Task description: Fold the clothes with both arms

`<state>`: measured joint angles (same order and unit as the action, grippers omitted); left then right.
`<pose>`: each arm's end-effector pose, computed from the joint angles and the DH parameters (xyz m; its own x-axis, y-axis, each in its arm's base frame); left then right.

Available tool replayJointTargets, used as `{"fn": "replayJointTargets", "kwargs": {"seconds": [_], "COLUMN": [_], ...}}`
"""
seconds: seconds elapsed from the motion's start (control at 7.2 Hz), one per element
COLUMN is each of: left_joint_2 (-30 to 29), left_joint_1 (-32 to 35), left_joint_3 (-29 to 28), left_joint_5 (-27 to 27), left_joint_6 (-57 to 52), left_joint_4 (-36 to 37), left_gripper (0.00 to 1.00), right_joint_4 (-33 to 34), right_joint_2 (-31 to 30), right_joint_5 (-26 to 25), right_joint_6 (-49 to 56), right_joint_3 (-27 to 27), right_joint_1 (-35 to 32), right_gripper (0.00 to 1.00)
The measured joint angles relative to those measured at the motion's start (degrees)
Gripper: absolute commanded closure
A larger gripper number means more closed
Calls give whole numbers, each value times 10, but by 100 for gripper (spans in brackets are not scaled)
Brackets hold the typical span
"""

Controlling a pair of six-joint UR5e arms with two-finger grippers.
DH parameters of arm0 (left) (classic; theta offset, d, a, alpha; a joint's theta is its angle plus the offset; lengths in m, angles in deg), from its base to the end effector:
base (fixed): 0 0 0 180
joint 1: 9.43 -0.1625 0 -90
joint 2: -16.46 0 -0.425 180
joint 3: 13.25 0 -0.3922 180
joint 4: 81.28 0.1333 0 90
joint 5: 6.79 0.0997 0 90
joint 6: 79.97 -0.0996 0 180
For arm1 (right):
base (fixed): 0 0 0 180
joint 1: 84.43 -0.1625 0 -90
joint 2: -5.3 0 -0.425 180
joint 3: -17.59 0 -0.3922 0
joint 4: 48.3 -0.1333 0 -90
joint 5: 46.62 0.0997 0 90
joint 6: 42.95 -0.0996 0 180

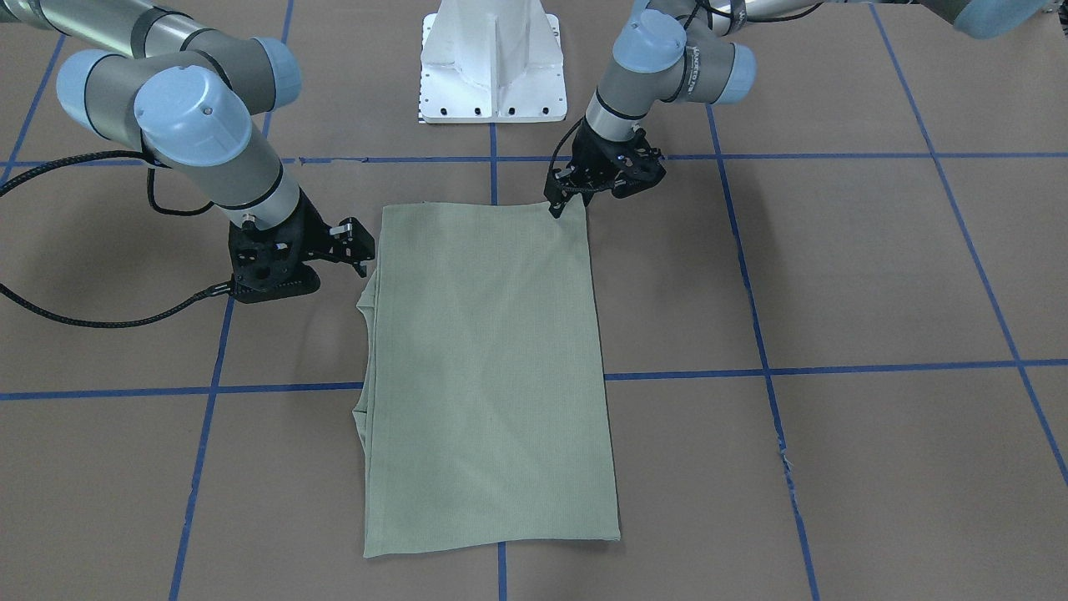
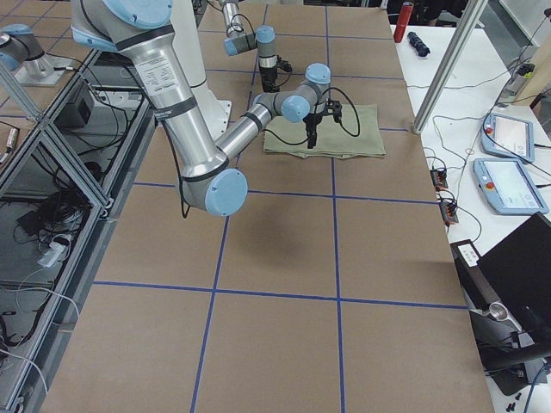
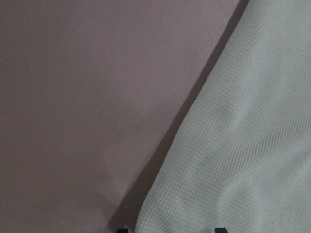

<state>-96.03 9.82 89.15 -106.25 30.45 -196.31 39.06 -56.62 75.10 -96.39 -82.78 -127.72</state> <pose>0.5461 -0.3146 0.2938 0.3768 -0.4961 -0.7822 0.3440 0.8590 -0.3791 -0.4089 -0.4964 0.2919 0.6383 -0.0949 0.7640 0.0603 0.9955 0.0732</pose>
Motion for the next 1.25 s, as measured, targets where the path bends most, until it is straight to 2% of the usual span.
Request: {"fn": "replayJointTargets", "kwargs": {"seconds": [0.14,0.69,0.83,0.97,1.25], "left_joint_2": [1,3,2,0,0], "left_joint_1": [0,0,0,0,0], "left_joint_3": [0,0,0,0,2], "left_joint_5": [0,0,0,0,1], "left_joint_6": [0,1,0,0,1], "left_joint_4": [0,1,1,1,1], "left_gripper": [55,71,89,98,100], "right_joint_4": [0,0,0,0,-1], "right_joint_2": [0,0,0,0,-1], "right_joint_5": [0,0,1,1,1], "right_joint_6": [0,0,0,0,-1], "right_joint_3": [0,0,0,0,-2], "right_joint_1": [-1,-3,-3,-4,-4], "right_gripper": [0,0,0,0,0]}}
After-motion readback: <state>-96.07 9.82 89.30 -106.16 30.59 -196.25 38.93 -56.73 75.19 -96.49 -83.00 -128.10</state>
